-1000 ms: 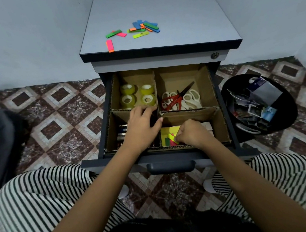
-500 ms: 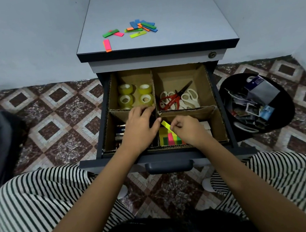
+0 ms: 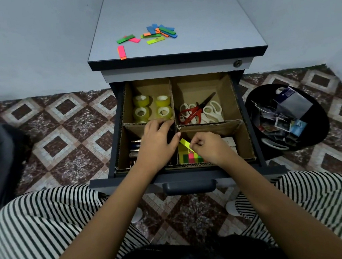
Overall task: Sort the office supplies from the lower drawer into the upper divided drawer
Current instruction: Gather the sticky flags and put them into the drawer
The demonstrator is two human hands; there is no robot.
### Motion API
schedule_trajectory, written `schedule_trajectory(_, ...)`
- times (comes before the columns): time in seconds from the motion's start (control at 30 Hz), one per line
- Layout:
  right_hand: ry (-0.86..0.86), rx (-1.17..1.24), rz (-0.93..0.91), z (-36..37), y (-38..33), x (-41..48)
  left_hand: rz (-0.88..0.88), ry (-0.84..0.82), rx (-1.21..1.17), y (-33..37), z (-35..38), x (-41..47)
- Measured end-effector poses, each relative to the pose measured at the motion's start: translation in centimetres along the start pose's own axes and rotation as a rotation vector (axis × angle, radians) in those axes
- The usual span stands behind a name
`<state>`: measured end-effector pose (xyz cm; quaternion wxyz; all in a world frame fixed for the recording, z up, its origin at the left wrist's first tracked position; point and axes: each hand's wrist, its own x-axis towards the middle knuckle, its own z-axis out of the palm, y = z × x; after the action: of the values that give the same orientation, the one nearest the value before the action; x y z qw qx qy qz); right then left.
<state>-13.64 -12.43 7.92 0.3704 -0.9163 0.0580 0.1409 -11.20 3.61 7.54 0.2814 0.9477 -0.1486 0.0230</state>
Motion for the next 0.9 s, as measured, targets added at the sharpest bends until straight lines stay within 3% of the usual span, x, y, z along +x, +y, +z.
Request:
schedule_trajectory(0.27, 0.131, 0.088, 0.096, -0.4, 0.7, 0.3, -0.009, -0.010, 0.000, 0.0, 0.0, 0.0)
schedule_trajectory(0.4, 0.038, 0.096, 0.193, -0.5, 1.0, 0.4, -0.013, -0.013, -0.008, 0.1, -0.1, 0.0)
schedule_trajectory(0.57, -0.059, -0.176, 0.200, -0.9, 0.5, 0.1, -0.026, -0.022, -0.017, 0.1, -0.1, 0.1)
schedule_trajectory(0.9, -0.156, -0.234, 0.210, -0.6, 0.4, 0.4, -0.032, -0.029, -0.027, 0.2, -0.2, 0.0)
